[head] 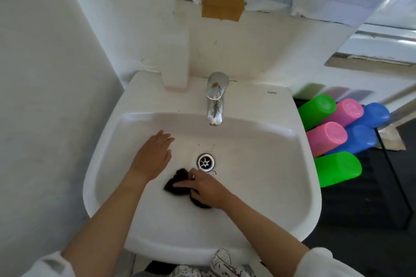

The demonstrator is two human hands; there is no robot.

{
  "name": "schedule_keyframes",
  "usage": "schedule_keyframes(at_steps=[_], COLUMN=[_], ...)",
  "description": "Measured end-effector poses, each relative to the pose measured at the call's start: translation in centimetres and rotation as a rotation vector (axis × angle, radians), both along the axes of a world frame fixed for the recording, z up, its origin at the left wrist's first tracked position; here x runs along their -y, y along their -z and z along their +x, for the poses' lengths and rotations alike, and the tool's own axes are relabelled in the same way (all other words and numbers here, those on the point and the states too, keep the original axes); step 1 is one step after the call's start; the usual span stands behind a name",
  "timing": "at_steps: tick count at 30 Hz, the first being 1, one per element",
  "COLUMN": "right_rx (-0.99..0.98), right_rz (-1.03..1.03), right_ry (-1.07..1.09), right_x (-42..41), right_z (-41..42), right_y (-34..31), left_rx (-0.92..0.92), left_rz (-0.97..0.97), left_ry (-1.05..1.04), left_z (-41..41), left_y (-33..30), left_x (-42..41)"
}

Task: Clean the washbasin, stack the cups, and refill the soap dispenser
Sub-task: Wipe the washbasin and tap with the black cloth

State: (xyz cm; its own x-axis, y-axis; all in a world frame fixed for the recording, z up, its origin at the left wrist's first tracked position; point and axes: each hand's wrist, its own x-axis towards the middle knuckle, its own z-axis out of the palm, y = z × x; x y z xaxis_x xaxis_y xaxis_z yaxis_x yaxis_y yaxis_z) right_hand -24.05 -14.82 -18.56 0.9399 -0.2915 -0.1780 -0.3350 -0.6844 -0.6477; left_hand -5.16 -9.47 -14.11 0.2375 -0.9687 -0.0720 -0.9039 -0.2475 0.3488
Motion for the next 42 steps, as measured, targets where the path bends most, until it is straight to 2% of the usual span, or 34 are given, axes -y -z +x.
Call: schedule_keyframes(at_steps=[4,6,8,10,11,14,18,20,24,29,34,36,38,42], right_rx=[-0.065,0.048,0.193,0.269,0.263,0.125,-0.177,-0.281,-0.284,-0.167,0.149,0.11,-0.026,-0.236], right_rz=[0.077,0.093,0.059,-0.049,-0.106,-0.15,-0.149,-0.179,-0.189,-0.18,-0.202,-0.301,-0.371,-0.318], right_ry=[0.231,0.356,0.631,0.859,0.893,0.768,0.331,0.188,0.223,0.295,0.714,0.787,0.768,0.713], right_x=[3.8,4.8,5.6,6.4,6.9,8.1,7.3,6.3,5.6,5.6,6.1,6.8,7.3,6.7], right_z=[0.1,-0.6,-1.5,-2.9,-3.7,-6.2,-7.2,-6.8,-4.8,-2.2,-2.8,-3.0,-2.9,-1.8], right_y=[-0.9,-2.0,-3.0,-3.5,-3.5,-3.5,-3.1,-2.3,-1.6,-1.1,-1.6,-1.5,-1.1,-0.4], left_rx=[-0.002,-0.005,0.023,0.048,0.063,0.113,0.054,0.021,0.024,0.008,0.111,0.168,0.206,0.232], left_rz=[-0.017,0.004,-0.011,-0.022,-0.027,-0.034,-0.022,-0.005,0.002,0.067,0.081,0.105,0.11,0.105], left_ry=[0.033,0.048,0.049,0.057,0.074,0.11,0.086,0.08,0.087,0.089,0.161,0.186,0.224,0.237], left_z=[-0.4,-0.4,-0.2,0.0,0.0,-0.1,-0.4,-0.5,-0.3,-0.3,0.2,0.4,0.6,0.8], left_y=[0.1,0.3,0.4,0.5,0.5,0.4,0.9,1.2,1.6,1.8,1.0,0.6,0.7,1.2], left_x=[-0.3,-0.4,-0.4,-0.4,-0.4,-0.2,-0.1,-0.1,-0.4,-0.3,-0.1,-0.2,-0.3,-0.8])
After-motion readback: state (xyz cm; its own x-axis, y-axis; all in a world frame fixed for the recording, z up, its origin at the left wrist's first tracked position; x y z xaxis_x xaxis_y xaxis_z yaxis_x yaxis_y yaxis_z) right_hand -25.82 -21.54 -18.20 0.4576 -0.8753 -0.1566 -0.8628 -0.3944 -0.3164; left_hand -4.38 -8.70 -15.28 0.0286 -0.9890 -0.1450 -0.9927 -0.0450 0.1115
